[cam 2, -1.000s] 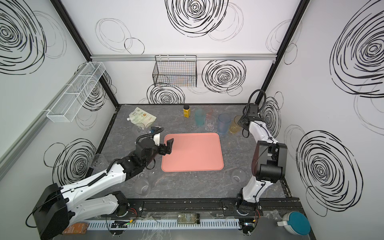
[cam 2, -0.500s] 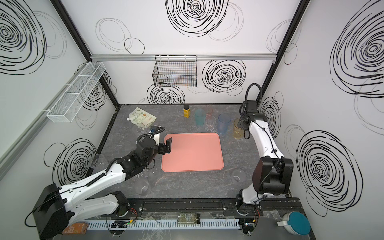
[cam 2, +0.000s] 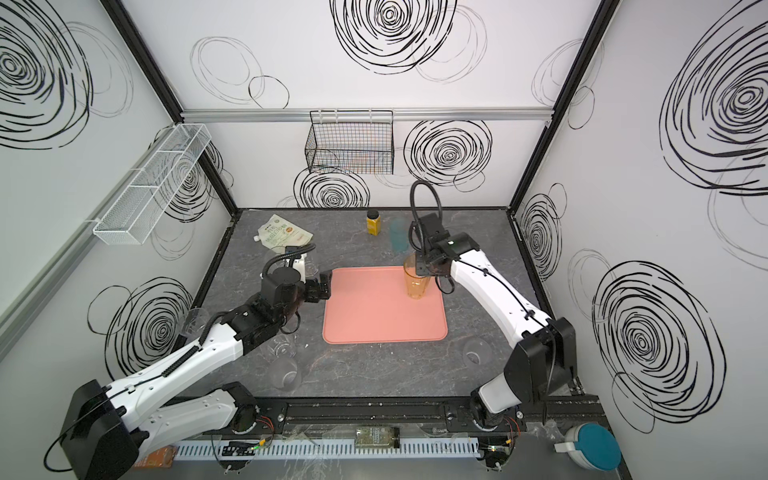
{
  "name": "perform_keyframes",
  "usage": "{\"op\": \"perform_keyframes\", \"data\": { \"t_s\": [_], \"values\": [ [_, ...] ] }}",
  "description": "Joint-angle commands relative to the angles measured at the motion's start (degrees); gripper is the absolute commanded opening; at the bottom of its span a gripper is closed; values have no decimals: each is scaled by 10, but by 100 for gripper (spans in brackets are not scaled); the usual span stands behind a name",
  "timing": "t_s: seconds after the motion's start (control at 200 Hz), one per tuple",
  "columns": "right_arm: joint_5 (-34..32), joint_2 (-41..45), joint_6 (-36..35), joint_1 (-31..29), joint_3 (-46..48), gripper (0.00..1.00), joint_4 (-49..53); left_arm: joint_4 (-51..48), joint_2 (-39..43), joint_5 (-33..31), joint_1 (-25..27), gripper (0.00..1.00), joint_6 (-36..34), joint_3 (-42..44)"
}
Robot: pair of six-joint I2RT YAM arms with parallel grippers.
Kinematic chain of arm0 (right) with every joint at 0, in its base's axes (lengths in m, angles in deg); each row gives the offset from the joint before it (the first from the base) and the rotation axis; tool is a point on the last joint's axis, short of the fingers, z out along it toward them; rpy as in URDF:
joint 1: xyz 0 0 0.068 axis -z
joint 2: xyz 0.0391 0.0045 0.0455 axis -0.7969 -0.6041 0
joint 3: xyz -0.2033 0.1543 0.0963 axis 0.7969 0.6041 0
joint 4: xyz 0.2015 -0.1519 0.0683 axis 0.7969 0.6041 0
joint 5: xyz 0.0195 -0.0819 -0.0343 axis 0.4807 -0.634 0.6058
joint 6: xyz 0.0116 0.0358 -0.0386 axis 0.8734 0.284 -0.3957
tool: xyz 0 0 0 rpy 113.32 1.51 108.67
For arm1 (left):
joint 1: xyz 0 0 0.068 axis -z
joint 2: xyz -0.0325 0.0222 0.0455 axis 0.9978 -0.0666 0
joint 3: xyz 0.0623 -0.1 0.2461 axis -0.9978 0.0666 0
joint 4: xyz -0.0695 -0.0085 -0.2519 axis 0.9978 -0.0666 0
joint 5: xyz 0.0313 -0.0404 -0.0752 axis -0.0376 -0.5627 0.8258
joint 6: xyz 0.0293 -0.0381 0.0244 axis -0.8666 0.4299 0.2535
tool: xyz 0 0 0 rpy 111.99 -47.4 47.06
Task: Place the glasses into the tray
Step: 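Carry the yellow cup over the tray and set it down upright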
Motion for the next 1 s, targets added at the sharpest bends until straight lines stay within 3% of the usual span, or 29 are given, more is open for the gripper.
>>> {"op": "perform_keyframes", "data": {
  "t_s": [0.0, 0.245, 0.42, 0.565, 0.991],
  "values": [
    [43, -64, 32, -55, -69, 0, -57, -56, 12, 27, -30, 99, 36, -18],
    [25, -296, 40, -135, -324, 0, 21, -75, 24, -35, -56, 98, 35, -8],
    [20, -378, 31, -159, -443, 0, 51, -77, 30, -57, -59, 97, 31, 2],
    [11, -413, 19, -160, -486, 0, 65, -71, 31, -55, -56, 96, 30, 6],
    [-10, -449, -8, -160, -486, 0, 8, -66, 33, -49, -54, 96, 29, 12]
  ]
}}
